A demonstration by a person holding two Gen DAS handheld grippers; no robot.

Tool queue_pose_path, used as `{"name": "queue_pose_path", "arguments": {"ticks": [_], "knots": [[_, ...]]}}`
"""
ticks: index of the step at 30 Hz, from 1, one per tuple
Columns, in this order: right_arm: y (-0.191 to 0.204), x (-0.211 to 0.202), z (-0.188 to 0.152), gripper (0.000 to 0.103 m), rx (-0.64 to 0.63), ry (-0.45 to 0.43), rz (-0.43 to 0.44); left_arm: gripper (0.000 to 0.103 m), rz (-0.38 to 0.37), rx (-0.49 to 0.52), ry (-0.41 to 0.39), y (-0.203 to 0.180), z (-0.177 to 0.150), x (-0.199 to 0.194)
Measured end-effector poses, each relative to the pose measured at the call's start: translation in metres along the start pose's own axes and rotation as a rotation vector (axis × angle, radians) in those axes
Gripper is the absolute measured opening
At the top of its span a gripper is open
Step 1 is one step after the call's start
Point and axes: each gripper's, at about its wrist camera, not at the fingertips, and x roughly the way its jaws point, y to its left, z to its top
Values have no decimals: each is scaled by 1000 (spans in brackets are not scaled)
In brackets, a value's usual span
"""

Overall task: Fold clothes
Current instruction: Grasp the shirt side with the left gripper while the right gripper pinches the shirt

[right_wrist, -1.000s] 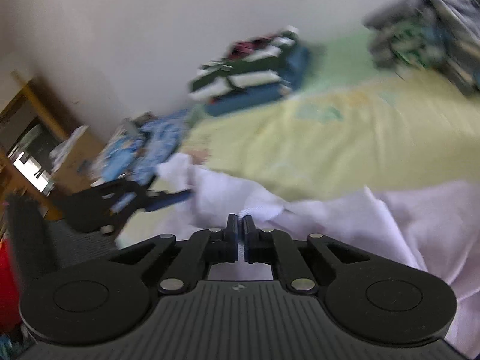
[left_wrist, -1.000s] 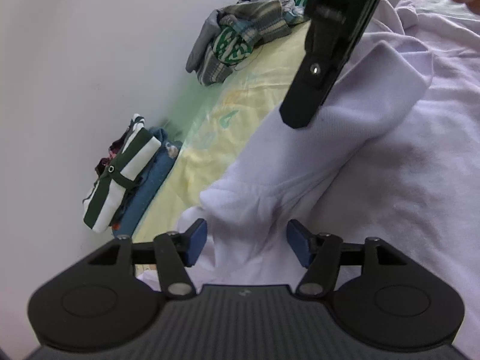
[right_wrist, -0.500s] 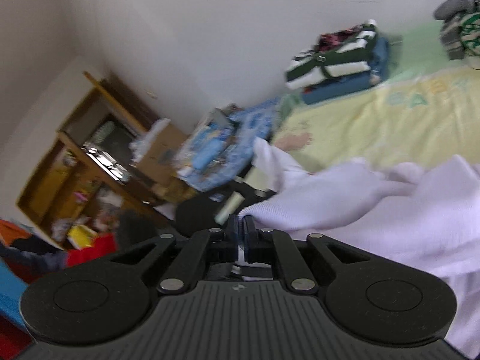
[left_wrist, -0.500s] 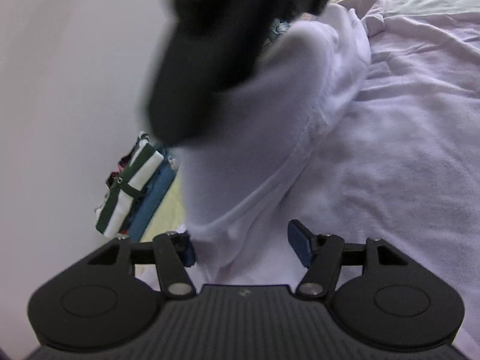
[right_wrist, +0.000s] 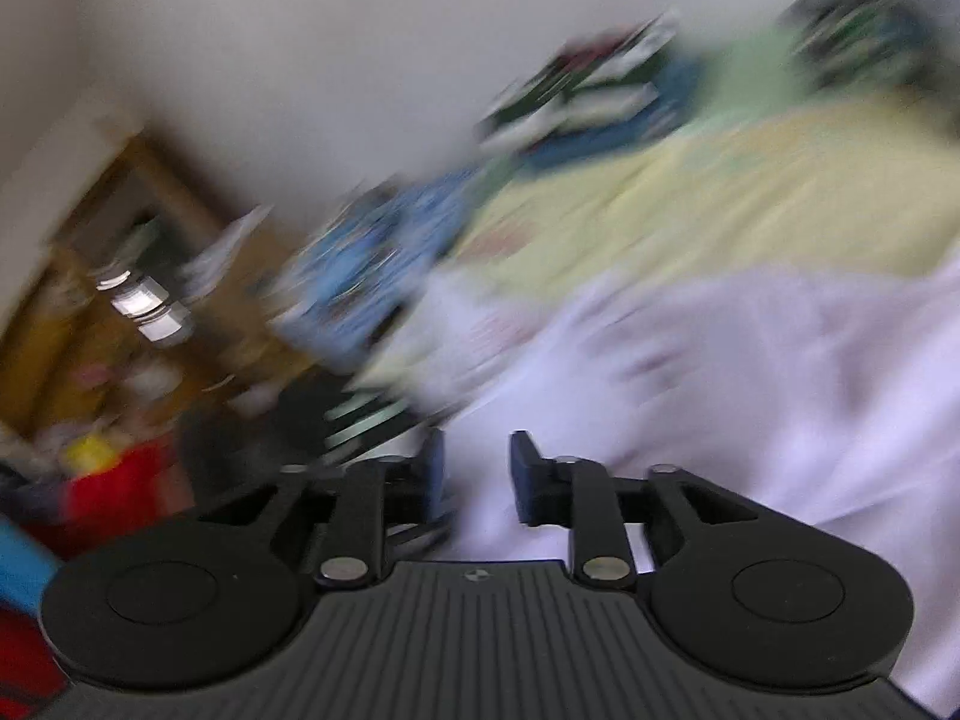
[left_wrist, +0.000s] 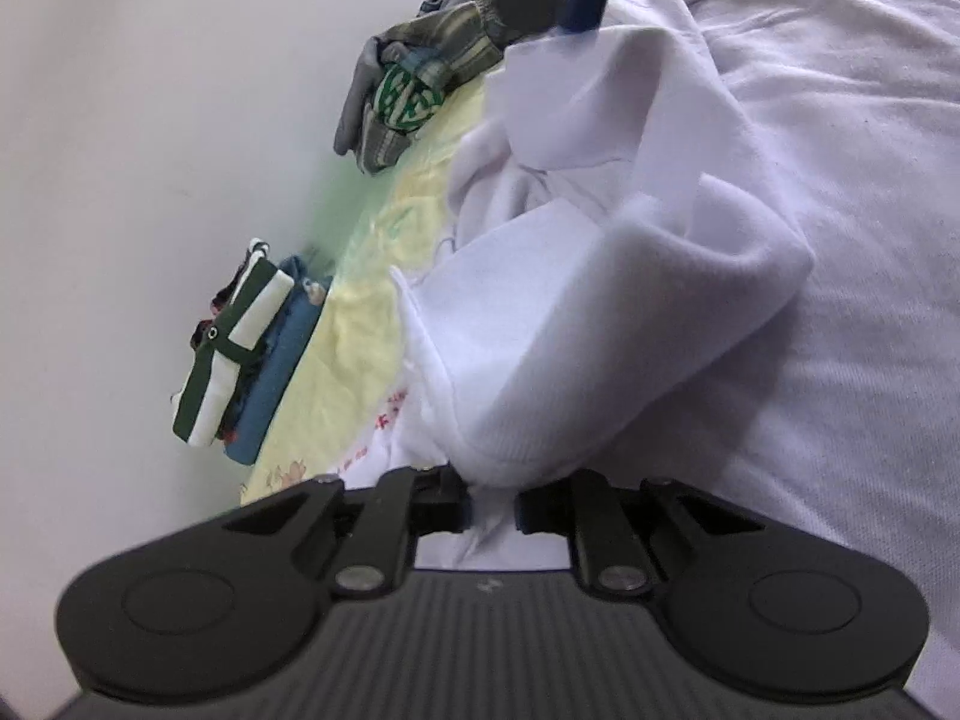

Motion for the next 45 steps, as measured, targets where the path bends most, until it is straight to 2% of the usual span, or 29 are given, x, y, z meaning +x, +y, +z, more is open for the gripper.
{"name": "queue_pose_path", "arguments": {"ticks": [1, 3, 5, 8, 9, 12, 13, 15, 16, 17, 19, 20, 22, 26, 29, 31, 33, 35, 37, 40, 43, 45], "knots": [[-2, -6, 0, 46, -58, -4, -76, 17, 2, -11, 3, 3, 0, 2], [-9, -16, 0, 46, -134, 2, -211, 20, 19, -31, 15, 8, 1, 7], [-28, -25, 0, 46, -40, -20, -312, 20, 27, -76, 29, 18, 2, 15], [-52, -33, 6, 49, 176, -108, -356, 20, 15, -164, 47, 27, 3, 15], [-54, -31, 8, 50, 209, -140, -364, 20, 16, -179, 51, 27, 4, 15], [-38, -6, 15, 56, 139, -152, -433, 20, 34, -190, 62, 21, 6, 17], [-36, 5, 16, 56, 114, -130, -486, 20, 40, -195, 66, 20, 6, 19], [-37, 23, 15, 52, 90, -74, -574, 20, 51, -209, 74, 20, 6, 23], [-41, 29, 14, 39, 96, -45, -600, 20, 55, -217, 76, 19, 6, 23], [-49, 29, 11, 21, 123, -35, -607, 20, 59, -225, 77, 18, 5, 22], [-63, 19, 5, 8, 193, -48, -591, 20, 66, -237, 78, 17, 4, 20], [-68, 9, 2, 6, 234, -72, -568, 20, 68, -239, 77, 17, 4, 20], [-73, -11, -3, 6, 288, -122, -539, 21, 71, -241, 73, 17, 2, 20], [-75, -60, -23, 6, 381, -209, -561, 19, 85, -229, 58, 13, 1, 19], [-89, -66, -43, 7, 474, -141, -573, 17, 92, -202, 51, 9, 2, 19], [-95, -66, -56, 15, 527, -95, -572, 17, 97, -182, 46, 7, 1, 18], [-88, -68, -60, 19, 533, -115, -540, 18, 98, -171, 45, 7, 1, 19], [-70, -67, -56, 42, 453, -123, -497, 20, 99, -163, 44, 8, 2, 19], [-51, -65, -51, 44, 367, -130, -453, 22, 103, -154, 43, 8, 2, 19], [-15, -41, -45, 44, 97, -82, -400, 22, 109, -139, 39, 7, 2, 19], [11, -11, -49, 45, -176, 33, -409, 22, 125, -96, 27, 3, 0, 19], [13, 1, -51, 51, -227, 44, -433, 19, 132, -69, 18, -1, -1, 19]]}}
